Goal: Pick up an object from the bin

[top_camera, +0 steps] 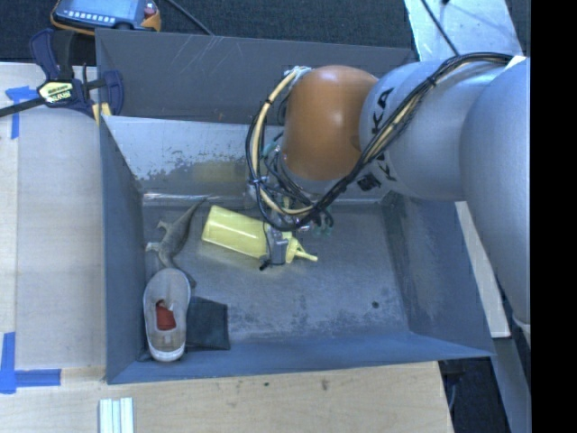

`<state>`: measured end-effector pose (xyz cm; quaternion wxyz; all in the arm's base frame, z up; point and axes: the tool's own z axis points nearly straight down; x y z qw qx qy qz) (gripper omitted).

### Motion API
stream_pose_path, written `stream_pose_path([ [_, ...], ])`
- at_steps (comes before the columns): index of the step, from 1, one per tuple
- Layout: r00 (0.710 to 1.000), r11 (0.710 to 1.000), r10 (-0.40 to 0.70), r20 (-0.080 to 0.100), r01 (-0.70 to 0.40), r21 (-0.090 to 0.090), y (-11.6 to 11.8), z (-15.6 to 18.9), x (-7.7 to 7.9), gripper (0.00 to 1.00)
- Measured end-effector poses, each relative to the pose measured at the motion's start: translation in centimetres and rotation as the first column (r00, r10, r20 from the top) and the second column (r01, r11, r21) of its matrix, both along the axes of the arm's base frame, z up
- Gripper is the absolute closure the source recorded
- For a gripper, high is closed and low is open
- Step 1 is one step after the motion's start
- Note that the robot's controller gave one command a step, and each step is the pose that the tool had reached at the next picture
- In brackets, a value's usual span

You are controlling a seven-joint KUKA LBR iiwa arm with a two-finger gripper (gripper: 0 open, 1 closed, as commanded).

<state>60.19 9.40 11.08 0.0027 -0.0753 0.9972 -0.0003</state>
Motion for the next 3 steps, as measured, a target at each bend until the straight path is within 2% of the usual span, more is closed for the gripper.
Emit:
stream_pose_path([
  [1,1.000,1.000,0.025,-0.002,-0.025,0.003,-0.2,-1.7,1.0,0.00],
  [2,0.995,0.995,-0.096,-0.003,0.096,-0.002,1.9,-2.9,0.0,0.00],
  [3,0.983,0.983,-0.183,-0.005,0.183,0.004,4.4,-3.4,-0.9,0.00],
])
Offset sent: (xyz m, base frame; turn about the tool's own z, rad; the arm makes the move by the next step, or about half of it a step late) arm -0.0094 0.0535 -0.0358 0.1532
